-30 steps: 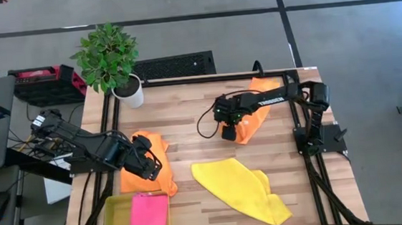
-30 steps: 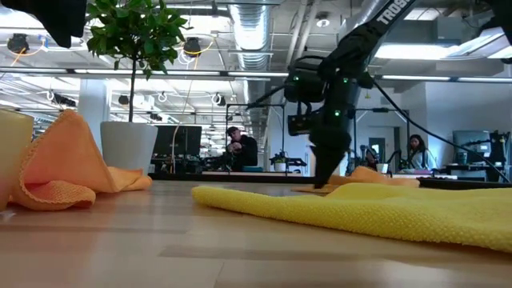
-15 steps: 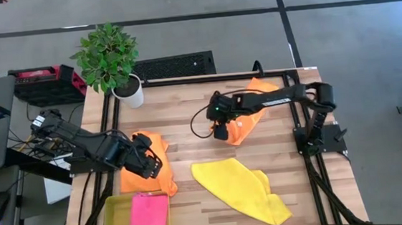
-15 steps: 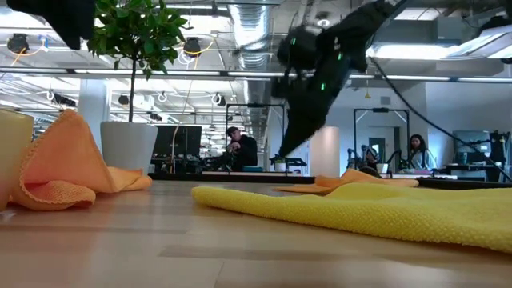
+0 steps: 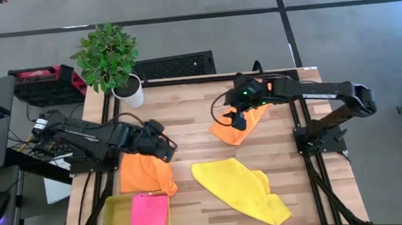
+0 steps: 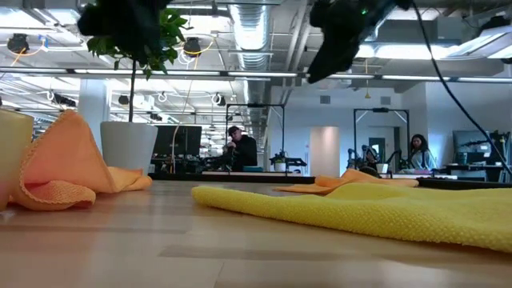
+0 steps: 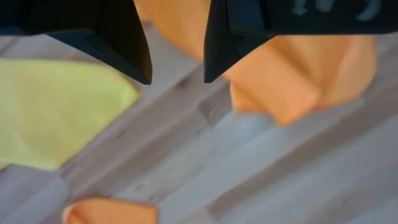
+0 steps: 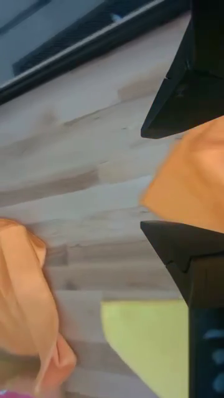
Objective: Fold microfiber towels
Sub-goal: Fold the top orange microfiber towel
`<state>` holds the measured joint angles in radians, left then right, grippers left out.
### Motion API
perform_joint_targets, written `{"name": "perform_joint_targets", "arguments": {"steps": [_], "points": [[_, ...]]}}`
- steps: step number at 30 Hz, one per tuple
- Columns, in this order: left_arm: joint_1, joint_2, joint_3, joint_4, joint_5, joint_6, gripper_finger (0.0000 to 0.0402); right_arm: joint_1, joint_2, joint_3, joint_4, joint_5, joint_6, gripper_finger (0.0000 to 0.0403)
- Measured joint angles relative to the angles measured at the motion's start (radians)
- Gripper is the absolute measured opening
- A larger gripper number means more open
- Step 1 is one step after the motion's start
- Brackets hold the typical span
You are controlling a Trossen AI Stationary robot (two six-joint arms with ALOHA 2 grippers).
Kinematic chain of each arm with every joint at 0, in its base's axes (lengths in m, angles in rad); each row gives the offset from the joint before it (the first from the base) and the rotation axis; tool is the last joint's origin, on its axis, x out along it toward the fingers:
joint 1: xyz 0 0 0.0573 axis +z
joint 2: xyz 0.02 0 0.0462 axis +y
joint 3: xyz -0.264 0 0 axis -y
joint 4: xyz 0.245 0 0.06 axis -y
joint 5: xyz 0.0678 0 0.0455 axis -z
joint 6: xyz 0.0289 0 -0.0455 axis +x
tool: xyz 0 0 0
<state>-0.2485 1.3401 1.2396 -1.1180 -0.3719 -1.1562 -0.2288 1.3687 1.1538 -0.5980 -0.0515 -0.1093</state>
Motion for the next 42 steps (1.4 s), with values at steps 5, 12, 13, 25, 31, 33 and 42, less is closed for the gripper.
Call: {"name": "perform_joint_targets", "arguments": {"steps": [5,12,13,25,31,33,42], "points": [[0.070,0.044,0.000,0.091,0.006,0.124,0.0137,-0.002,-0.021,-0.002,-0.134,0.000,0.181,0.0255],[0.126,0.088,0.000,0.136,0.079,0.212,0.0137,0.005,0.124,-0.029,-0.128,-0.004,0.285,0.0255],[0.128,0.088,0.000,0.141,0.088,0.213,0.0137,-0.005,0.151,-0.029,-0.140,-0.003,0.306,0.0255],[0.127,0.084,0.000,0.157,0.105,0.215,0.0137,-0.212,0.364,-0.030,-0.232,-0.026,0.374,0.0255],[0.127,0.084,0.000,0.171,0.105,0.215,0.0137,-0.232,0.442,-0.030,-0.210,-0.056,0.297,0.0255],[0.127,0.083,0.000,0.168,0.105,0.215,0.0137,-0.229,0.458,-0.030,-0.200,-0.055,0.287,0.0255],[0.127,0.083,0.000,0.167,0.125,0.215,0.0137,-0.224,0.454,-0.029,-0.158,-0.056,0.276,0.0249]]}}
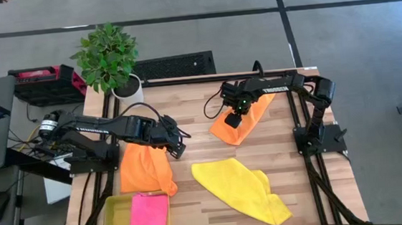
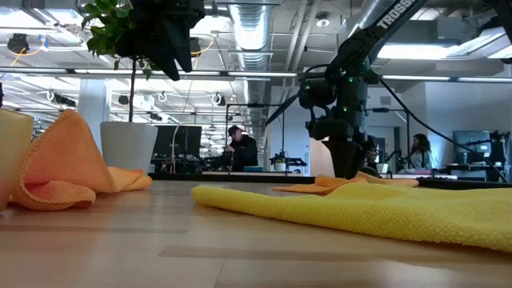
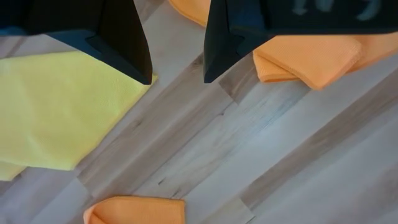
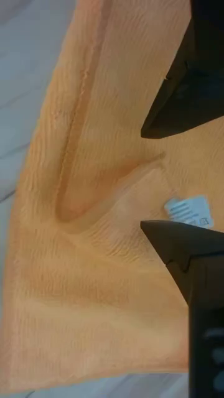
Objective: Fold microfiber towels
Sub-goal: Fold the top orange microfiber towel
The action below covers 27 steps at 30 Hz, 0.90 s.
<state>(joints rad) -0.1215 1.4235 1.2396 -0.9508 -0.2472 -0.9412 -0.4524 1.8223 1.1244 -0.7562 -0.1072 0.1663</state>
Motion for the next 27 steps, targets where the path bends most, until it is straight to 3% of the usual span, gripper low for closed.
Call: {"name": "perform_joint_targets", "arguments": {"steps": [14,27], "points": [[0.000,0.000,0.000,0.000,0.003,0.006,0.0137,-0.002,-0.002,0.000,0.008,0.004,-0.044,0.0149],[0.000,0.000,0.000,0.000,0.017,0.006,0.0137,-0.002,-0.003,0.000,-0.016,0.046,-0.043,0.0128]]}}
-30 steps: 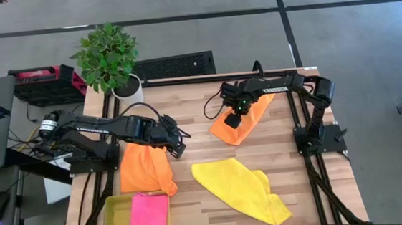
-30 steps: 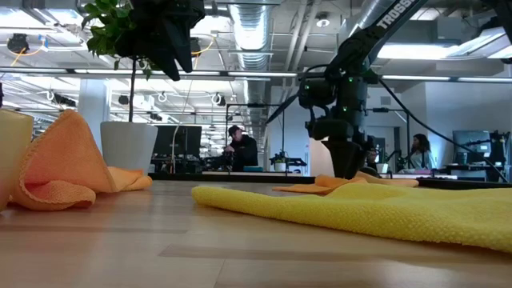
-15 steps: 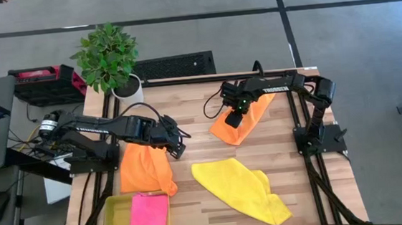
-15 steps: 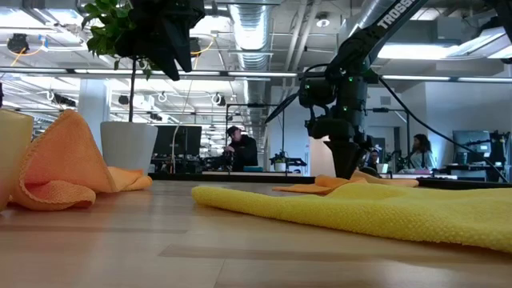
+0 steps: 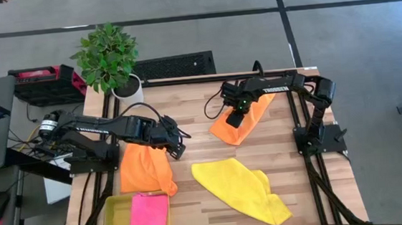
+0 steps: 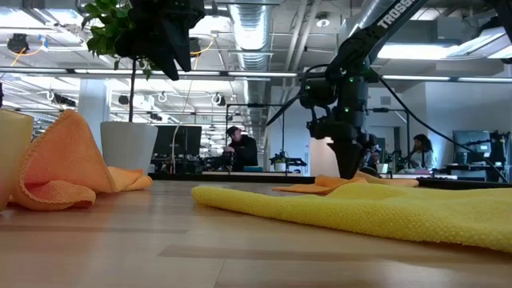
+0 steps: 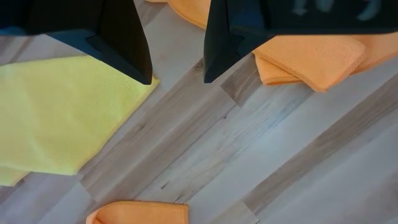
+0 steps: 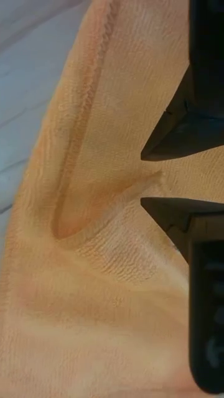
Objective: Fold microfiber towels
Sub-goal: Fold the top orange microfiber towel
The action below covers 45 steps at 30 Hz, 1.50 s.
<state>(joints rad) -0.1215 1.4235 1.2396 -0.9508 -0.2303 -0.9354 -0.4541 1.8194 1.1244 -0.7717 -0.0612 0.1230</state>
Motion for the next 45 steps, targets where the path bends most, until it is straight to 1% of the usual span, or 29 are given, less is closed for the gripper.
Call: {"name": "perform_joint_targets", "arguments": {"steps": [8,19,29,36,39,42,45], "points": [[0.000,0.000,0.000,0.000,0.000,0.000,0.0137,0.000,0.000,0.000,-0.002,-0.001,0.000,0.0127],[0.000,0.000,0.000,0.000,0.000,0.007,0.0137,-0.018,0.001,0.000,-0.002,-0.002,-0.001,0.0101],[0.000,0.000,0.000,0.000,0.000,0.007,0.0137,-0.022,0.002,0.000,-0.001,-0.017,-0.011,0.0102],[0.000,0.000,0.000,0.001,0.000,0.007,0.0137,-0.024,0.051,0.006,0.012,-0.029,-0.019,0.0102],[-0.003,-0.001,0.000,0.005,0.007,0.007,0.0137,-0.025,0.048,0.001,-0.005,-0.030,-0.019,0.0101],[-0.003,-0.001,0.000,0.007,0.010,0.007,0.0137,-0.018,0.041,0.000,-0.001,-0.022,-0.020,0.0092],[-0.003,-0.001,0.000,0.007,0.012,0.007,0.0137,-0.016,0.037,0.000,0.001,-0.021,-0.026,0.0070]]}}
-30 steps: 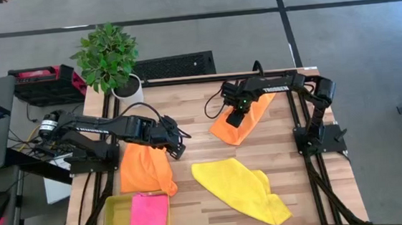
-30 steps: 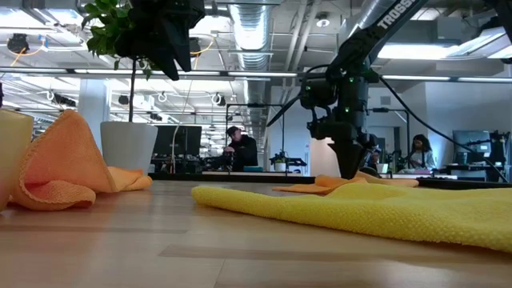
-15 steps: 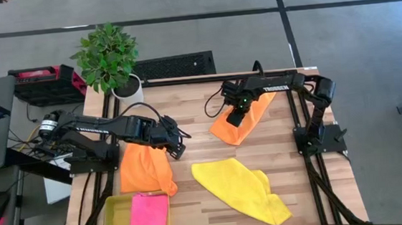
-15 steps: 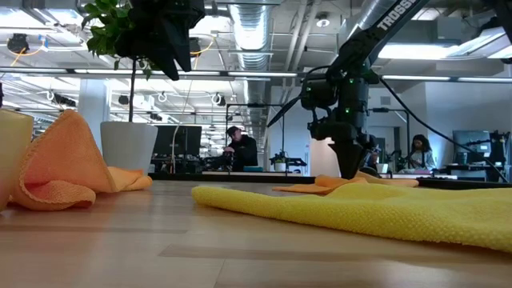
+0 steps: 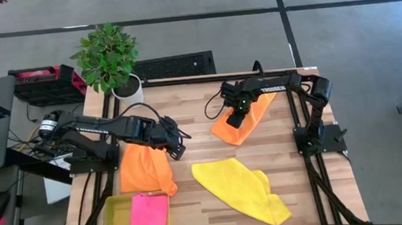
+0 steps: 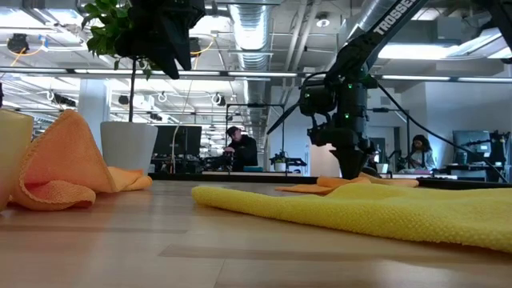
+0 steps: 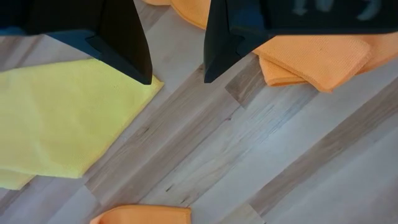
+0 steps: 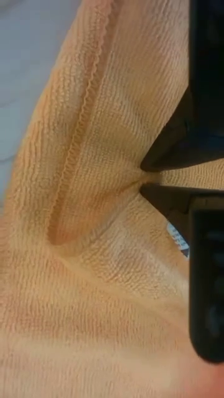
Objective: Fold microfiber towels
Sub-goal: Fold the top orange microfiber towel
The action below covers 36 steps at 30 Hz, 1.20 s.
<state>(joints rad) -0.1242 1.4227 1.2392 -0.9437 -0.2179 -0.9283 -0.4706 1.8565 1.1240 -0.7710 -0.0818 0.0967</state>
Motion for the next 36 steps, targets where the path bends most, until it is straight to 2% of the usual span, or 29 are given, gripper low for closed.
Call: {"name": "perform_joint_targets", "arguments": {"steps": [7,12,20,29,36], "points": [[0.000,0.000,0.000,0.000,0.000,0.000,0.0137,0.021,-0.005,0.000,-0.010,0.001,0.000,0.0016],[0.000,0.000,0.000,0.000,0.000,0.000,0.0137,0.039,-0.005,0.000,-0.011,0.001,0.000,0.0010],[0.000,0.000,0.000,0.000,0.000,0.000,0.0137,0.039,-0.004,0.000,-0.021,0.000,0.007,0.0055],[0.000,0.000,0.000,0.000,0.001,0.000,0.0137,0.047,-0.004,0.000,-0.043,-0.007,0.026,0.0128],[0.000,0.000,0.000,0.000,0.003,0.000,0.0137,0.045,-0.004,0.000,-0.075,-0.026,0.034,0.0155]]}}
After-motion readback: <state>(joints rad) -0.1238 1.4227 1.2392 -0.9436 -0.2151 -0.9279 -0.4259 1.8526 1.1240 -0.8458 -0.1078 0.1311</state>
